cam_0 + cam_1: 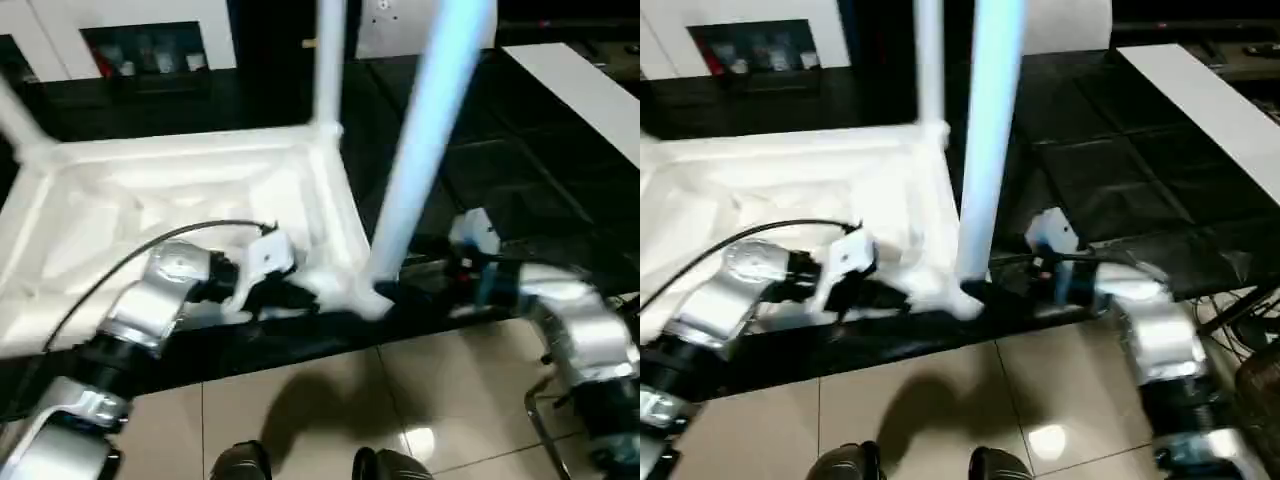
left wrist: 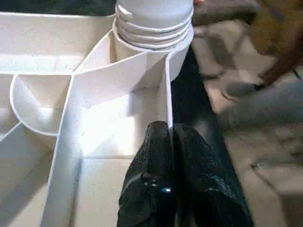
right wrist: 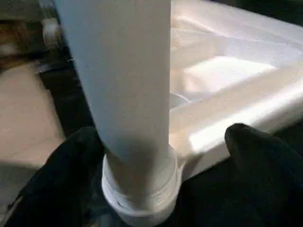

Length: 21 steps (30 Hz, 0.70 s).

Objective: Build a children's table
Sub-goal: Rotate leg to tighten

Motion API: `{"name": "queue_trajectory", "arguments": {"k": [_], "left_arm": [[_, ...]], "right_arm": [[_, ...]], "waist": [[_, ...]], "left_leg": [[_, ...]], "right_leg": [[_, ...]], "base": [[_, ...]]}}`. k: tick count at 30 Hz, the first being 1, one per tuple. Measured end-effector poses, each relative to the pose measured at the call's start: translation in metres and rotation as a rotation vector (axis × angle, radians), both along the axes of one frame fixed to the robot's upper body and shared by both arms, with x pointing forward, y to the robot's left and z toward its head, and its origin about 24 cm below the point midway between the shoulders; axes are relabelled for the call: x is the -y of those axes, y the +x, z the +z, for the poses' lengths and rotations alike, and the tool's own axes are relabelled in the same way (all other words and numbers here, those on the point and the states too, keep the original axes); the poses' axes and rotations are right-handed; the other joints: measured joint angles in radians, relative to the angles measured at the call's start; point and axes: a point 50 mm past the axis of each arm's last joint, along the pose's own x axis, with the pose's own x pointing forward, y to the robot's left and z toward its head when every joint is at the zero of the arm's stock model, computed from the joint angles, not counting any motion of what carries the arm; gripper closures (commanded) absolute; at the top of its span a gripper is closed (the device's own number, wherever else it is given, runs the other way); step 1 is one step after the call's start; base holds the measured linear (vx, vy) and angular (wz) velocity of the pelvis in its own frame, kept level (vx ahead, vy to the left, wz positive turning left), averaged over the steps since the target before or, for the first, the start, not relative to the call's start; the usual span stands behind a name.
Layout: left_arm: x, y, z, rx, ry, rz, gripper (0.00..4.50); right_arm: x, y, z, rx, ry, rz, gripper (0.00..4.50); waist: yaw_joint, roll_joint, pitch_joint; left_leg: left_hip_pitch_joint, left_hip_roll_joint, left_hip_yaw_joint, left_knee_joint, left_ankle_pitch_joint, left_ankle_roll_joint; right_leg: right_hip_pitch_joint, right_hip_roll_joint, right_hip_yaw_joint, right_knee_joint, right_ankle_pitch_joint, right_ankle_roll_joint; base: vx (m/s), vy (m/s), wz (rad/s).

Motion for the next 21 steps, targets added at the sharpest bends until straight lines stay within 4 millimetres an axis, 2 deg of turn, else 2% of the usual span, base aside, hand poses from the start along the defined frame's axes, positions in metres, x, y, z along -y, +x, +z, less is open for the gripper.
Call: {"name": "queue_trajectory", "arguments": {"k": [2, 9, 14, 21], "left_arm": [[-0.001, -0.002, 0.0, -0.008, 0.012, -0.029, 4.5], [-0.002, -0.002, 0.002, -0.013, 0.038, -0.105, 4.5], [-0.001, -0.002, 0.002, -0.009, 0.038, -0.123, 4.5], [0.0, -0.001, 0.002, -0.009, 0.038, -0.129, 4.5]], "right_arm": [[-0.002, -0.001, -0.001, -0.022, 0.004, 0.056, 0.52], [-0.01, -0.003, 0.001, -0.07, -0.032, 0.227, 1.26], [-0.011, -0.004, -0.004, -0.101, -0.03, 0.259, 1.63], [-0.012, -0.002, -0.003, -0.126, -0.028, 0.286, 2.27]], "waist": [[0.002, 0.0, 0.0], [0.01, -0.001, 0.0], [0.025, -0.001, 0.0], [0.028, -0.001, 0.0]], "left_leg": [[0.0, 0.0, 0.0, 0.001, 0.0, 0.0], [-0.001, 0.0, 0.0, 0.001, 0.0, 0.001], [-0.001, 0.0, 0.0, 0.002, 0.0, 0.001], [-0.001, 0.0, 0.0, 0.002, 0.001, 0.001]], "right_leg": [[0.0, 0.0, 0.0, 0.0, 0.0, 0.0], [0.0, 0.0, 0.0, 0.001, 0.0, 0.0], [0.0, 0.0, 0.0, 0.001, 0.0, 0.0], [0.0, 0.0, 0.0, 0.001, 0.0, 0.0]], "base": [[0.0, 0.0, 0.0], [0.0, 0.0, 0.0], [0.0, 0.0, 0.0], [0.0, 0.0, 0.0]]}}
